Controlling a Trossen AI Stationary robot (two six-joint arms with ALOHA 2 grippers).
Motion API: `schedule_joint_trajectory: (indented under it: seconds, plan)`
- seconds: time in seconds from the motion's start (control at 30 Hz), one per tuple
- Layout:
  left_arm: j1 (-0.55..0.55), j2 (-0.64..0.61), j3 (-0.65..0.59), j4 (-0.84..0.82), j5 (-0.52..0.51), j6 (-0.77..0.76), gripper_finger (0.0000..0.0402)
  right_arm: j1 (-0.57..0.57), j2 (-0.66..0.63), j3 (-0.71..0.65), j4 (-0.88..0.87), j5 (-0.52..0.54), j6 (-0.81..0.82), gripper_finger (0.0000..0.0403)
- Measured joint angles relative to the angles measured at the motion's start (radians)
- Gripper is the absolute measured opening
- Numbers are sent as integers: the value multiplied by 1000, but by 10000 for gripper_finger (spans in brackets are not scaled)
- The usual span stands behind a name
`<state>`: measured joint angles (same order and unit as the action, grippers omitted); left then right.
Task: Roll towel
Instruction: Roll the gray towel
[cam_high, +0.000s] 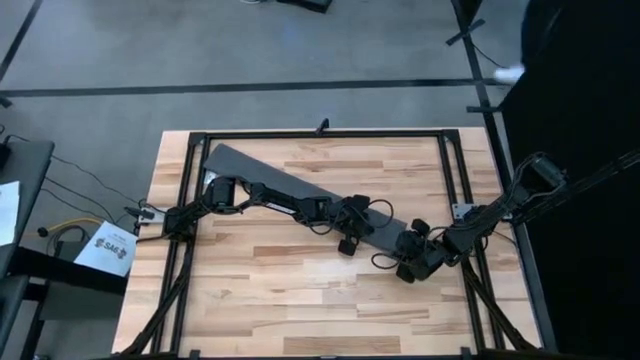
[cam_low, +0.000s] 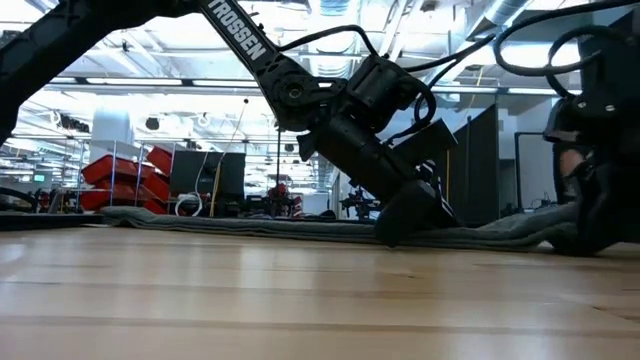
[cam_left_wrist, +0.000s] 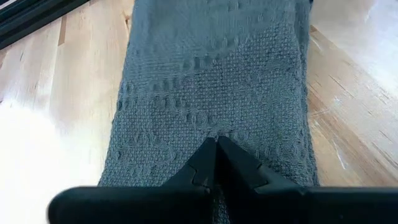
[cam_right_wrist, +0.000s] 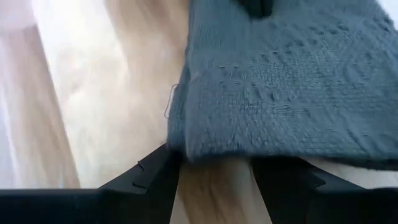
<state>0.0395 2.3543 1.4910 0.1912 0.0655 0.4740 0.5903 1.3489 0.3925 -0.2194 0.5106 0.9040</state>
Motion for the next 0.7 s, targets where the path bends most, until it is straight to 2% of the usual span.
schedule_joint_trajectory:
  seconds: [0.27, 0.37, 0.53, 0.7]
  plan:
    - [0, 0, 0, 0, 0, -6, 6, -87, 1, 73, -15, 67, -121, 182]
    - [0, 0, 0, 0, 0, -8, 6, -122, 0, 117, -70, 83, -172, 182]
    - [0, 0, 0, -1, 0, -8, 6, -157, -1, 188, -231, 121, -204, 182]
    - [0, 0, 0, -1, 0, -8, 6, -182, -2, 170, -217, 140, -193, 182]
